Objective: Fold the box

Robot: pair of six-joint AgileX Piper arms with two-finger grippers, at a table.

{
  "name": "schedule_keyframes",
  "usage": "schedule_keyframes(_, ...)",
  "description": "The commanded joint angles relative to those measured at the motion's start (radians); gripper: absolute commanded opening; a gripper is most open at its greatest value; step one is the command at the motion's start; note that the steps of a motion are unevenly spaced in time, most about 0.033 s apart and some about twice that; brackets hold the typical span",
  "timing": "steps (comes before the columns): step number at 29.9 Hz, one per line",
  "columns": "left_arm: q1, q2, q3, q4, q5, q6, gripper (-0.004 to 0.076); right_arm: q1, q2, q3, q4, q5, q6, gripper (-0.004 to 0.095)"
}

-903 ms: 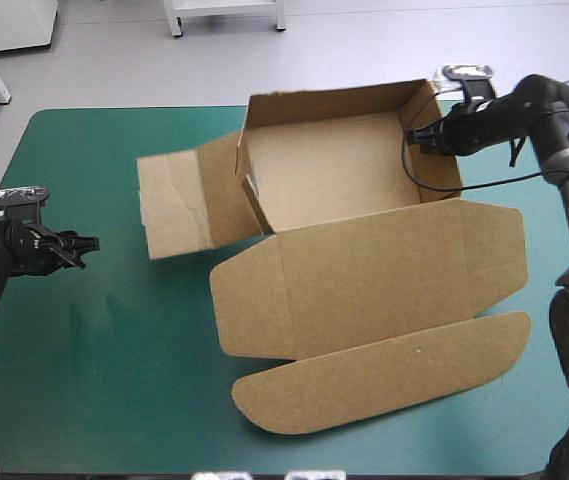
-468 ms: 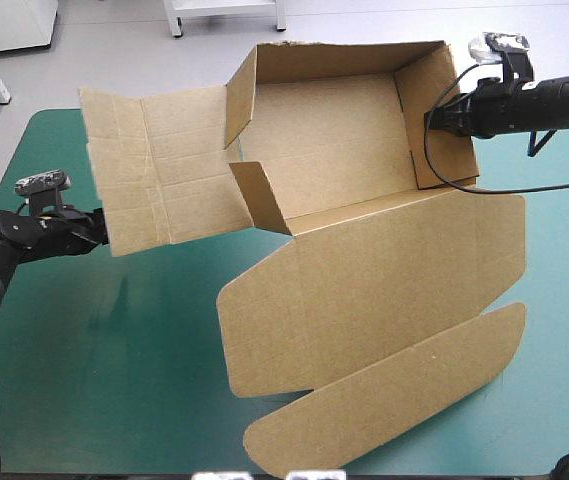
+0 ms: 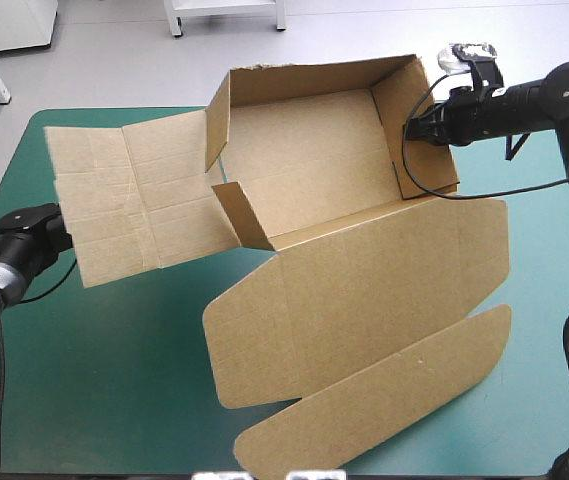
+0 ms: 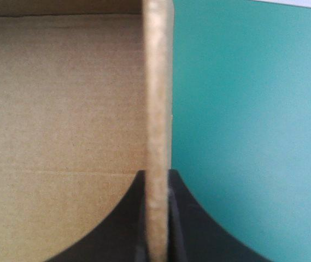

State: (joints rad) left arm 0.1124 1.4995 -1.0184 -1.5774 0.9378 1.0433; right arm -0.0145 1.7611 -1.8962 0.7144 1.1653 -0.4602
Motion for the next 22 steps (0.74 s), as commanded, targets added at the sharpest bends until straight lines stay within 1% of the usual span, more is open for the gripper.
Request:
schedule_keyframes(1,-0.041,-0.034,-0.038,-0.115,0.137,0.021,0.0438,0.001,-0.017,-0.029,-0.026,-0.051,0.051,-0.0013)
schedule_keyframes(4,-0.070,-0.034,-0.045,-0.160,0.212,0.019,0.0438,0.001,0.002,-0.029,-0.082,-0.058,0.077,-0.0013)
schedule_keyframes(8,-0.111,-0.034,-0.049,-0.251,0.239,0.019,0.0438,0.001,0.022,-0.029,-0.081,-0.066,0.087,-0.0013)
schedule_keyframes(10,-0.134,-0.034,-0.059,-0.262,0.216,0.020,0.0438,0.001,0.029,-0.029,-0.081,-0.073,0.089,-0.0013)
schedule_keyframes(17,-0.183,-0.034,-0.148,-0.188,0.116,-0.011,0.0438,0.002,0.037,-0.029,-0.089,-0.079,0.116,-0.0013)
schedule_keyframes(22,-0.185,-0.034,-0.236,-0.090,0.069,-0.082,0.0438,0.013,0.039,-0.029,-0.183,-0.087,0.169,-0.0012)
